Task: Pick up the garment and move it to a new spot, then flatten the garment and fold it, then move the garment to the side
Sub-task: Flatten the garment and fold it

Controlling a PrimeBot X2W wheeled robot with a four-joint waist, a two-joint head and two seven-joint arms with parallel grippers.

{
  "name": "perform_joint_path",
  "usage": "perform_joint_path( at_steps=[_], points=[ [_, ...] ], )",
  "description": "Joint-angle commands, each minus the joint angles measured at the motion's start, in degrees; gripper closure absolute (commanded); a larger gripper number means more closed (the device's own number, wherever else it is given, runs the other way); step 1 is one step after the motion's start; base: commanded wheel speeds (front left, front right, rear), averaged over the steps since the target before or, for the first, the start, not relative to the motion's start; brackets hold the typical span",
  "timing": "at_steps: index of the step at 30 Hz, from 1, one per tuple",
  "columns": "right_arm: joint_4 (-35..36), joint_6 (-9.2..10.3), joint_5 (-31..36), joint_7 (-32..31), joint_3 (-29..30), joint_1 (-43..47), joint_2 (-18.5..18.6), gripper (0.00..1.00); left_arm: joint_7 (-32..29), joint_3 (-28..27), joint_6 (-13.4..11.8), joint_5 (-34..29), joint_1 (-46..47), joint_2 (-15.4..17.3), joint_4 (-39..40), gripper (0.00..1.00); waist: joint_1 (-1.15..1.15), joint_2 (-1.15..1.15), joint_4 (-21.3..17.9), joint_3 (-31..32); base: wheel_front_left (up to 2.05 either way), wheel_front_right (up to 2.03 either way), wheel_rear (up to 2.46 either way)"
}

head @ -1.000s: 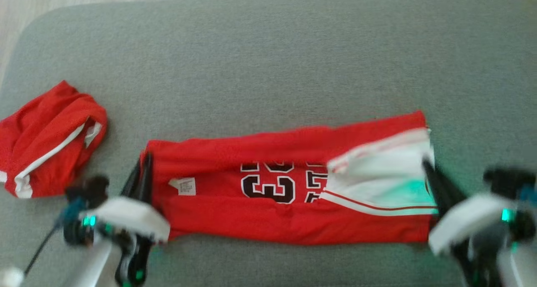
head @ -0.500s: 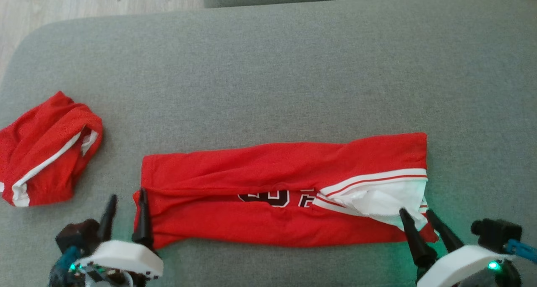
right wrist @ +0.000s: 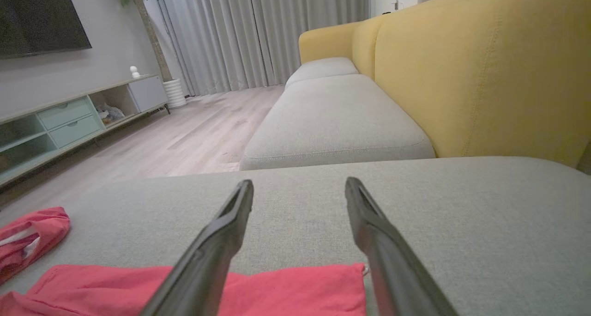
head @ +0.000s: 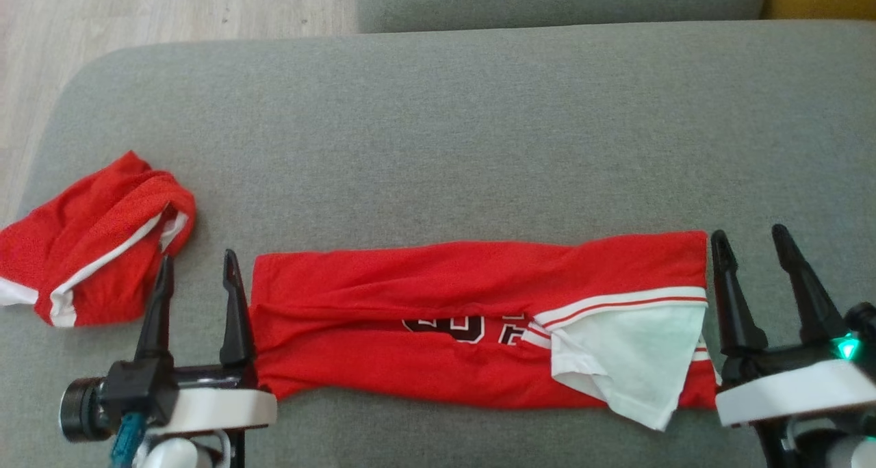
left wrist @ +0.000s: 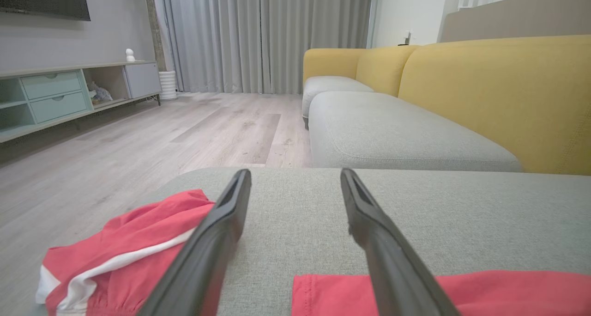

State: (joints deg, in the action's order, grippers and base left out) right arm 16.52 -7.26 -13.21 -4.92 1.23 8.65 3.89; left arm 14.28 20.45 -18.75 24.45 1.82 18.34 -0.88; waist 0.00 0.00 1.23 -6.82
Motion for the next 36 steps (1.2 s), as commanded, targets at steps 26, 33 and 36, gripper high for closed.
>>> perform_joint_path(
  at_steps=[26,33,36],
  points=[
    [-20.07,-0.23,-1.51,-7.04,1.59,-1.71,3.95,0.00,-2.26,1.02,1.05,-0.89,5.36,0.93,2.85,0.00,0.00,0.00,3.75,-2.47,0.00,0.00,0.00],
    [-27.95,-0.23,-4.29,-13.97,0.48,-4.30,3.93,0.00,-0.94,1.20,1.94,-0.78,6.70,0.05,1.29,0.00,0.00,0.00,4.74,-3.44,0.00,0.00,0.00],
    [-29.10,-0.23,-5.41,-17.72,-0.65,-4.69,3.34,0.46,-0.47,0.95,2.13,-0.61,6.86,-0.36,0.88,0.00,0.00,0.00,4.82,-3.48,0.00,0.00,0.00]
  ],
)
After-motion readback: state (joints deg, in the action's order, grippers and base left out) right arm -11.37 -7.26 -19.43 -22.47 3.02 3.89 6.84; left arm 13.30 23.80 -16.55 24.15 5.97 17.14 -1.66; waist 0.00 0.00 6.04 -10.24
